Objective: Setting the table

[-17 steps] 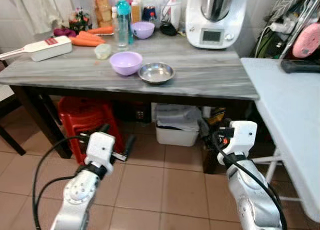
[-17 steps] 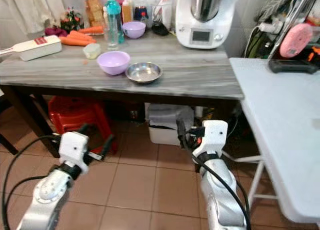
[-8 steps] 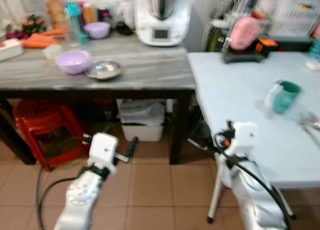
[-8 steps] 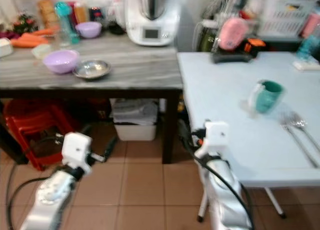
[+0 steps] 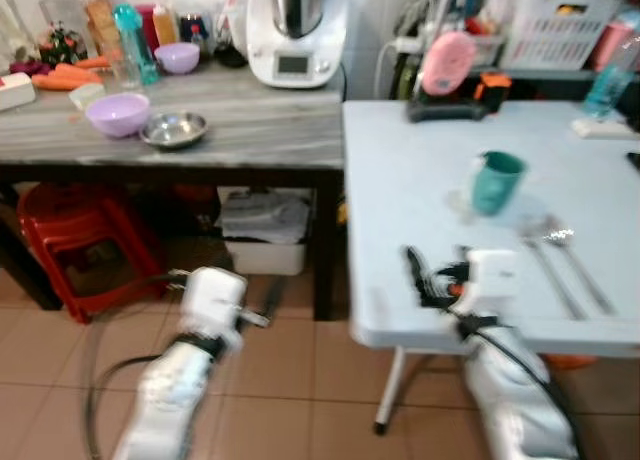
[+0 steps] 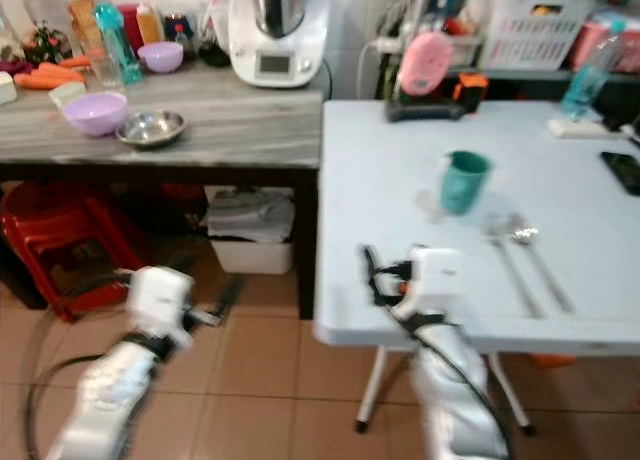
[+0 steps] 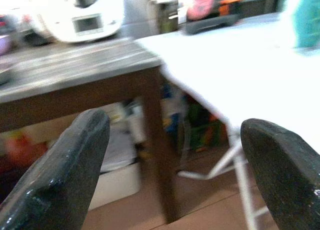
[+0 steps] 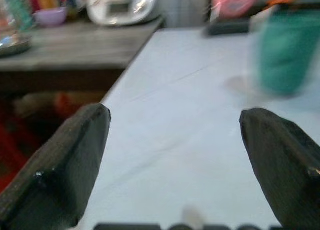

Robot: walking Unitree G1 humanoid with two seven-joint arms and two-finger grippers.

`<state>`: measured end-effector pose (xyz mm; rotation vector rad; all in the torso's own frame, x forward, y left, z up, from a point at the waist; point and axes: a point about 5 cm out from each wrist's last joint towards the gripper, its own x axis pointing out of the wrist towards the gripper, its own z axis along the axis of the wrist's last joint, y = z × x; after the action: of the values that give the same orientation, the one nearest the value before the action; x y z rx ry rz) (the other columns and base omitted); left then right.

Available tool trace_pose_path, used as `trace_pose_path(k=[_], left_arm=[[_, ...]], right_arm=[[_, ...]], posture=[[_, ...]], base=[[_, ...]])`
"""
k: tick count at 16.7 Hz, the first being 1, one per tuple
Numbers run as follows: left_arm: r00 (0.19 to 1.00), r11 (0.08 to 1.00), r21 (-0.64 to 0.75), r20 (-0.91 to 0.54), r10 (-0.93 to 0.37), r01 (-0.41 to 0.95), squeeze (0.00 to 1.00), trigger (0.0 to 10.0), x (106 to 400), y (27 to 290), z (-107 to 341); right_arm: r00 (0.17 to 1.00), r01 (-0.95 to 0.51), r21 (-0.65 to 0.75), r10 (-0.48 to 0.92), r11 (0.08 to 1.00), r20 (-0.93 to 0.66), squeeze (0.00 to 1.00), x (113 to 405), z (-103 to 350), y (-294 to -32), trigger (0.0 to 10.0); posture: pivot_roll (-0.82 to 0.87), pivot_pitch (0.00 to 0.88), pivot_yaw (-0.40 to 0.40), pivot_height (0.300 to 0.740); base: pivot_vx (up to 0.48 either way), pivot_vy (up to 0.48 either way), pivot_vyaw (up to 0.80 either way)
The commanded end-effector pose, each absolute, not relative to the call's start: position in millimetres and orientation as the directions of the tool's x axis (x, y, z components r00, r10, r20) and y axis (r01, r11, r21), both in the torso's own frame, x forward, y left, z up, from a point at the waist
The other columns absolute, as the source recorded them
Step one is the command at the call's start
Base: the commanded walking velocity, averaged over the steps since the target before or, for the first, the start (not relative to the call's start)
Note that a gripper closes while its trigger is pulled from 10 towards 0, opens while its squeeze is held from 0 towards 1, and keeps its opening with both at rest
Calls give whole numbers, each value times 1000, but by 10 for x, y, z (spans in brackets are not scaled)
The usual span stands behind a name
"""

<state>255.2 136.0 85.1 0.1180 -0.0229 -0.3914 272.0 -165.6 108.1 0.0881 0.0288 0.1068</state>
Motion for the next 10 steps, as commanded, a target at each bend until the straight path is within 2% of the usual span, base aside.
trace_pose_path(k=[1, 8, 10], left_arm=[[931, 923, 135, 7, -364, 360, 0, 10000, 2573, 1453, 893], [926, 919, 125, 7, -379, 375, 0, 10000, 2576, 1425, 895], [929, 924, 105, 15, -370, 367, 0, 10000, 2580, 1429, 898]], right_arm=[[992, -124, 100, 124, 987, 2, 0, 2741, 1137, -1586, 10000], [993, -118, 98, 119, 988, -2, 0, 2736, 1128, -1590, 10000], [993, -117, 97, 118, 988, -2, 0, 2734, 1127, -1591, 10000]], posture=[[39, 0, 5, 740], [38, 0, 8, 740], [36, 0, 10, 740]], base=[[0, -394, 0], [0, -385, 0], [0, 0, 0]])
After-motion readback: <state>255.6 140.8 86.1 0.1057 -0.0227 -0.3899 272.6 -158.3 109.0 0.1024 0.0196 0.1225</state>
